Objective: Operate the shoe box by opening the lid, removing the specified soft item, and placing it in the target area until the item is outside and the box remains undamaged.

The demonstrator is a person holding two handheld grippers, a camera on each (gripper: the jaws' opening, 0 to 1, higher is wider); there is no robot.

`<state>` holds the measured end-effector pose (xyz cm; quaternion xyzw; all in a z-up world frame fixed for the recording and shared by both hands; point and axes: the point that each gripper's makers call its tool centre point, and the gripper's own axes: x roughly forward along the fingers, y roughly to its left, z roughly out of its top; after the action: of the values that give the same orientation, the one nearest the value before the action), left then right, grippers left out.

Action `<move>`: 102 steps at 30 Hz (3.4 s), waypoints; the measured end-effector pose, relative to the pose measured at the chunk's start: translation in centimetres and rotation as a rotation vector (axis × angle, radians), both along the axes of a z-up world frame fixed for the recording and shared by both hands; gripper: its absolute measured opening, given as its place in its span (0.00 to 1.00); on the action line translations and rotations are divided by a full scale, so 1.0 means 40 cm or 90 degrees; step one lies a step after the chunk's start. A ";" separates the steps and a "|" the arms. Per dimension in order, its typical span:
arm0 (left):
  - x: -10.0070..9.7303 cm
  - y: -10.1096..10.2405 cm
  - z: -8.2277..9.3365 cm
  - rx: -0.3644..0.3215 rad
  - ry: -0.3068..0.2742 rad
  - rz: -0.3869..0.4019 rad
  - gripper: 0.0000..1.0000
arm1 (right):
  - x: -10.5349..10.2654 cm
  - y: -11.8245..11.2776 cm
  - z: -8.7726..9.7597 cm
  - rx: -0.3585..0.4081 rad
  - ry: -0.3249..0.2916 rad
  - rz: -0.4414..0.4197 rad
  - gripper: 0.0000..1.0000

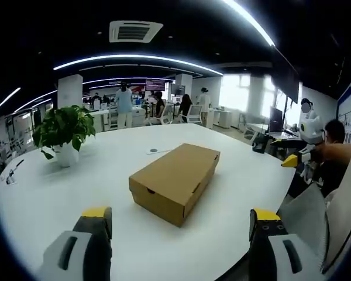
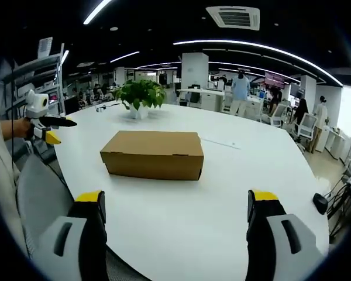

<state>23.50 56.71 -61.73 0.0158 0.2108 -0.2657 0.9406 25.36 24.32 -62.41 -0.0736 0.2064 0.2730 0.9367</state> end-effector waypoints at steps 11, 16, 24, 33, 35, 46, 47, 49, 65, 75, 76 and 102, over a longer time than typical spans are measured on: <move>-0.005 -0.001 -0.005 0.003 -0.001 0.000 1.00 | 0.000 0.003 0.006 0.000 -0.003 0.005 0.96; -0.007 -0.006 -0.007 0.002 0.002 -0.001 1.00 | -0.002 0.003 0.005 0.001 -0.003 0.006 0.96; -0.008 -0.007 -0.011 0.004 0.004 -0.003 1.00 | -0.006 0.004 0.001 0.000 -0.001 0.011 0.96; -0.005 -0.010 -0.010 0.003 0.005 -0.004 1.00 | -0.004 0.002 0.002 -0.002 -0.002 0.013 0.96; -0.005 -0.011 -0.011 0.002 0.006 -0.006 1.00 | -0.004 0.002 0.002 -0.001 -0.002 0.013 0.96; -0.010 -0.014 -0.015 0.004 0.008 -0.007 1.00 | -0.012 0.000 -0.001 -0.004 0.001 0.017 0.96; -0.011 -0.014 -0.015 0.004 0.008 -0.007 1.00 | -0.012 0.000 -0.001 -0.005 0.001 0.017 0.96; -0.011 -0.015 -0.015 0.003 0.009 -0.007 1.00 | -0.012 0.000 -0.002 -0.005 0.001 0.018 0.96; -0.010 -0.026 -0.023 0.004 0.013 -0.009 1.00 | 0.001 0.000 -0.001 -0.009 0.000 0.029 0.96; -0.009 -0.042 -0.034 0.007 0.022 -0.005 1.00 | 0.024 -0.007 -0.003 -0.019 0.002 0.046 0.96; -0.008 -0.045 -0.036 0.009 0.023 -0.005 1.00 | 0.027 -0.009 -0.003 -0.020 0.002 0.047 0.96; 0.049 -0.100 -0.078 -0.010 0.051 0.015 0.96 | 0.183 -0.006 0.017 -0.015 -0.016 0.106 0.92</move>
<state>25.46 52.71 -64.85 -0.0049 0.2463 -0.2568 0.9346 32.69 24.08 -61.72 -0.1050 0.1907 0.3469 0.9123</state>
